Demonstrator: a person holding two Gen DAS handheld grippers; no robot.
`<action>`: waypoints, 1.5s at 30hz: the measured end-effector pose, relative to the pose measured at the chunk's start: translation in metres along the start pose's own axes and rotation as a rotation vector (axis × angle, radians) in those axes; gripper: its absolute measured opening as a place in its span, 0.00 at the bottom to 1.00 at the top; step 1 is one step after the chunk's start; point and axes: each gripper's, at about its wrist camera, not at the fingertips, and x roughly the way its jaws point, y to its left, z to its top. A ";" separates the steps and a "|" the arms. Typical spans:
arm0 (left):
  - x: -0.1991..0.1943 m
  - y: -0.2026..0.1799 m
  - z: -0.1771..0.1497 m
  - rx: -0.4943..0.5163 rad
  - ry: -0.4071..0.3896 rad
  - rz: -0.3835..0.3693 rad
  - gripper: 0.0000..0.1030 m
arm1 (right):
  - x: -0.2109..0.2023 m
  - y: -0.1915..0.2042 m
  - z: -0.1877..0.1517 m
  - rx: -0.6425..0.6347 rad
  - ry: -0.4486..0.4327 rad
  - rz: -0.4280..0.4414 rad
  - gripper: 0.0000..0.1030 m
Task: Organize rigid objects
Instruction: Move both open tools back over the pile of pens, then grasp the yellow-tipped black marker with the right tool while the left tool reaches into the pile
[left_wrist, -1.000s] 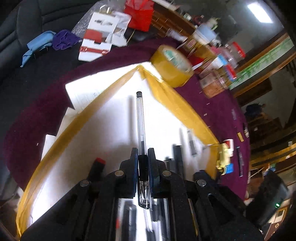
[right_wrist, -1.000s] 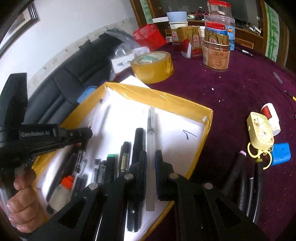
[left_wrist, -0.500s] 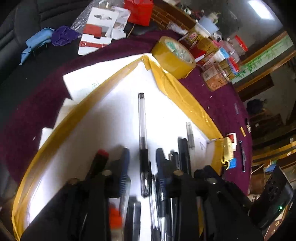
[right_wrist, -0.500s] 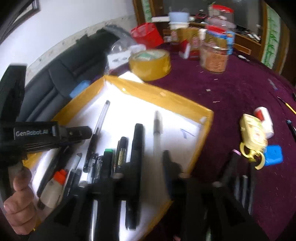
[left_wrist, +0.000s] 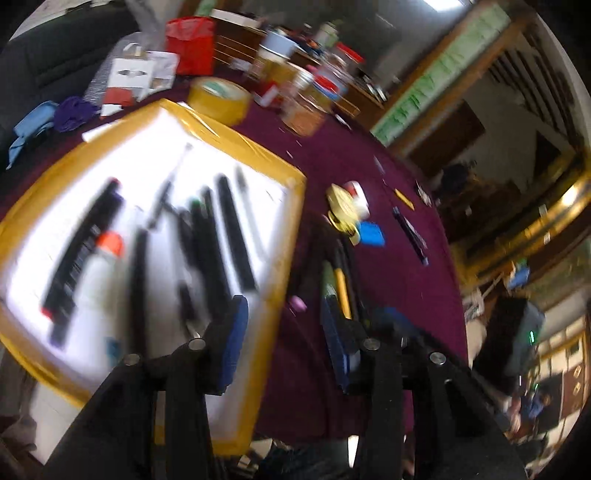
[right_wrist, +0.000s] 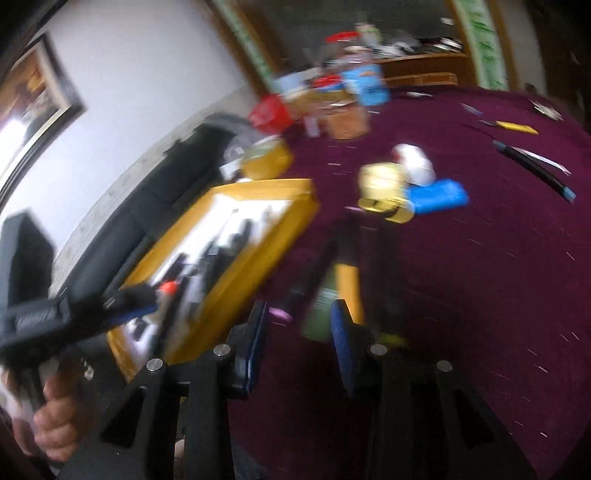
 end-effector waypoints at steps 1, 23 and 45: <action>0.003 -0.008 -0.004 0.014 0.009 0.004 0.38 | -0.002 -0.009 0.001 0.017 0.000 -0.012 0.29; 0.030 -0.054 -0.039 0.086 0.097 0.074 0.38 | 0.068 -0.042 0.035 -0.068 0.137 -0.139 0.13; 0.127 -0.132 -0.004 0.241 0.290 0.085 0.38 | -0.039 -0.120 -0.021 0.096 -0.029 -0.318 0.12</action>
